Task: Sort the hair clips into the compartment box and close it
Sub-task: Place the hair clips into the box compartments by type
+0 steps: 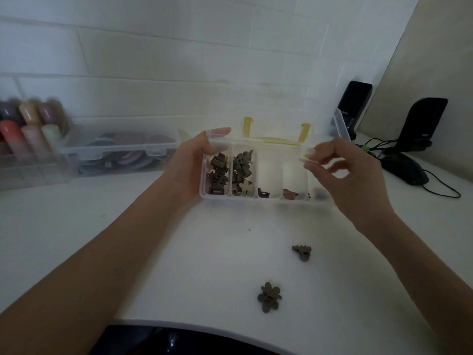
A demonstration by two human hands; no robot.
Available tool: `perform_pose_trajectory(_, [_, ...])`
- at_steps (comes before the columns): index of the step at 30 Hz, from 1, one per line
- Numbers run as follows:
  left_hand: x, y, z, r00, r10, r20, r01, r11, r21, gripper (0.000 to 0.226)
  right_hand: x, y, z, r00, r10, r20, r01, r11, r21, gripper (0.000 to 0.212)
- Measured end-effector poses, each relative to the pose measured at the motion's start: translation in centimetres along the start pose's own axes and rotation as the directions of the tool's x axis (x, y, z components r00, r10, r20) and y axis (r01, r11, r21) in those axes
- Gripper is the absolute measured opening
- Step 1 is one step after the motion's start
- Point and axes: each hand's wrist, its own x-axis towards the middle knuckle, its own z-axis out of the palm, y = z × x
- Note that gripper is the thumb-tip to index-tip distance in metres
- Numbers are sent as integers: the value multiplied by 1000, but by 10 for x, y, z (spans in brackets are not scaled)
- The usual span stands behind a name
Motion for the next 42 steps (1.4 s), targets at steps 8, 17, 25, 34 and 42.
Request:
perform_pose_trajectory(8, [3,3,-9,999,48,-15,-47,999,27,48,-5,5,-9,993,-49,112,57,996,-68,12])
perform_pose_trajectory(17, [3,6,-14,994,102,-27,-102,995,3,50,-4,6,-17,995,-98,33,101,987,-122,7])
perform_pose_trajectory(25, [-1,11,-12,994,98,-48,-100,994,-36,49,-5,5,-16,995,-92,42,97,988,-124,8])
perform_pose_trajectory(34, [-1,12,-13,993,105,-60,-107,993,-40,50,-7,0,-12,993,-117,31,120,984,-129,12])
perform_pose_trajectory(42, [0,9,-11,995,91,-48,-92,995,-24,49,-25,-15,16,969,-220,116,231,968,-94,17])
